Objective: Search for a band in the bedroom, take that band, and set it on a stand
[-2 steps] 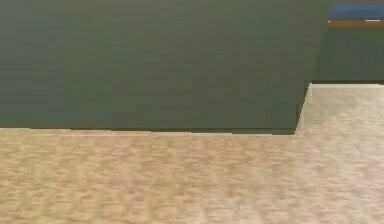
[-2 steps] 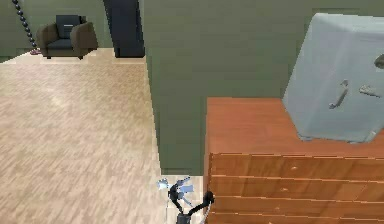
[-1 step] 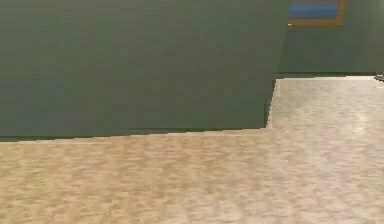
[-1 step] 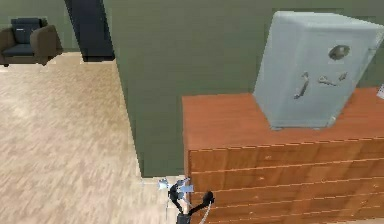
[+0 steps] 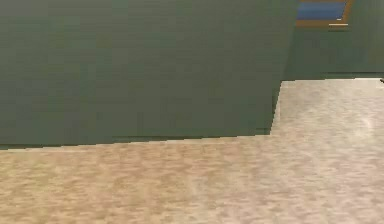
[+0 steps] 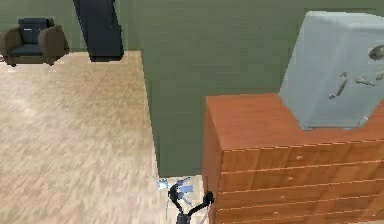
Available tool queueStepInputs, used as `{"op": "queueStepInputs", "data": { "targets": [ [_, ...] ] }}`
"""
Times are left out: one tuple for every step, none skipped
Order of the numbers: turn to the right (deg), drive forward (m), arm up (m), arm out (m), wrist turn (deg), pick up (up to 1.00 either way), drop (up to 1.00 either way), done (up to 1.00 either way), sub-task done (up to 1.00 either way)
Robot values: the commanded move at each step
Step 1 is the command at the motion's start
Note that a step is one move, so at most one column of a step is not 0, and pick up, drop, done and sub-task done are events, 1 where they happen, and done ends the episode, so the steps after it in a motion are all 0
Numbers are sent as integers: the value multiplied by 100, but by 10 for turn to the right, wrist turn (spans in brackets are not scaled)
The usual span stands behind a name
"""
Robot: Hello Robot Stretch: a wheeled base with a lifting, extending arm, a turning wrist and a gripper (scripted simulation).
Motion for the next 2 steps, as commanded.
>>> {"op": "queueStepInputs", "data": {
  "targets": [
    [450,0,0,0,0,0,0,0,0],
    [30,0,0,0,0,0,0,0,0]
  ]
}}
